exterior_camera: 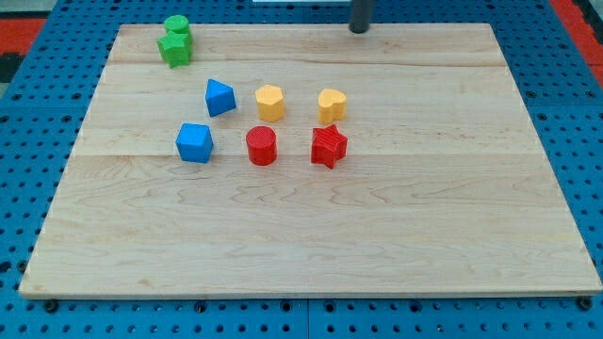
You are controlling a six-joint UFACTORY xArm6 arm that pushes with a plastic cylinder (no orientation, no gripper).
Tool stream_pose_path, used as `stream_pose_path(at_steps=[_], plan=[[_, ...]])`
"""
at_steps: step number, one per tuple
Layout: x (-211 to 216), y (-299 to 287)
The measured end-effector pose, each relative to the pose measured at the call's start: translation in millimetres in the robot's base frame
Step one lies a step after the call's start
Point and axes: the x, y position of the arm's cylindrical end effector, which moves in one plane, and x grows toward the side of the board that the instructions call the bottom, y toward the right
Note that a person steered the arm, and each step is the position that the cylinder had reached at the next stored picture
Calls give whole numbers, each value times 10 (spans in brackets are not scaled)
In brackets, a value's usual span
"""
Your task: Slide the green circle diagonally bottom left to the green star
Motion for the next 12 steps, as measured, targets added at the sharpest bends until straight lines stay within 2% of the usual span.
stream_pose_path(at_steps=[2, 4, 5, 6, 7, 9, 12], plan=[[13, -1132], [41, -2523], [6, -2515], [62, -2899], [15, -2933], [77, -3433], [1129, -3118]])
